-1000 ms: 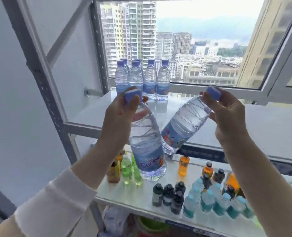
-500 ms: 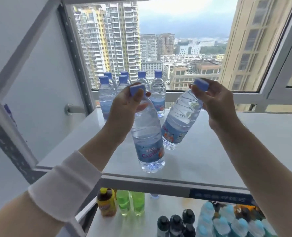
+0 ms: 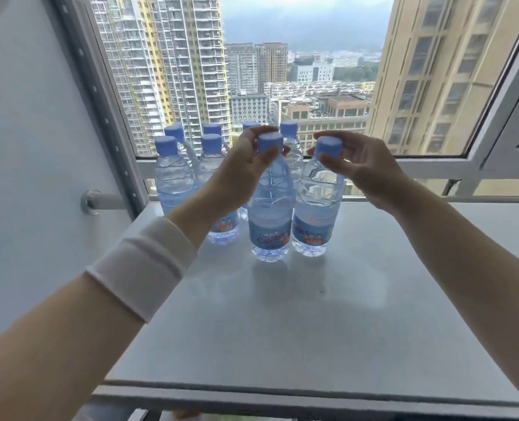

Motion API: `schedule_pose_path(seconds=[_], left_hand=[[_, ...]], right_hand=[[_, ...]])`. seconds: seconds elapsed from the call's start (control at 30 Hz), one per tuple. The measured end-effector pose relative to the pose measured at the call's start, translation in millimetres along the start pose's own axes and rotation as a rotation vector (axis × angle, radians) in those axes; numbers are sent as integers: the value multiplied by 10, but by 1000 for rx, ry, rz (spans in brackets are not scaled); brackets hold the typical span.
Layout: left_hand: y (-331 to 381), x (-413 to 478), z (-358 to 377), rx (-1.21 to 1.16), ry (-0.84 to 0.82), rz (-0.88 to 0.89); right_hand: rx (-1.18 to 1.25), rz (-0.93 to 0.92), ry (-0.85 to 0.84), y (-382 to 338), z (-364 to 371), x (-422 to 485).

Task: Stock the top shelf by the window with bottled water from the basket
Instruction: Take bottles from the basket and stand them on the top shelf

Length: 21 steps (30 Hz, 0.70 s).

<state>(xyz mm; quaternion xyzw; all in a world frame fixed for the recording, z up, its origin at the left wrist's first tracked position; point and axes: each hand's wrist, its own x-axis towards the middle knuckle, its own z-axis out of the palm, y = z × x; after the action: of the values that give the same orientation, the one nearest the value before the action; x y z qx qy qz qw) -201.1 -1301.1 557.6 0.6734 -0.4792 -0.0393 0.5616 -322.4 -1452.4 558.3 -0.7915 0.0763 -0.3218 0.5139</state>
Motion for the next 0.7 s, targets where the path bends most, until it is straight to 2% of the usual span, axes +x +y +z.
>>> schedule_pose_path(seconds=[0.23,0.33,0.4,0.53,0.6,0.7], left_hand=[[-207,147,-19,90,-115,-36],[-191,148,-77,135,-148,-63],[-168,180,-144,262,-176,-40],[-72,235,-241,596,-161,27],[-19,242,-251,626,-160,24],[21,257,-244,681,-129,27]], right_hand=[[-49,30,-124,161,-44,189],[-223,14,-170,125,-66,222],[-400,-15,-183,70,-69,240],[-641,-82,-37,32,-34,278],[-649,-65,60,36,-2,301],[-634,-60,96,3,44,318]])
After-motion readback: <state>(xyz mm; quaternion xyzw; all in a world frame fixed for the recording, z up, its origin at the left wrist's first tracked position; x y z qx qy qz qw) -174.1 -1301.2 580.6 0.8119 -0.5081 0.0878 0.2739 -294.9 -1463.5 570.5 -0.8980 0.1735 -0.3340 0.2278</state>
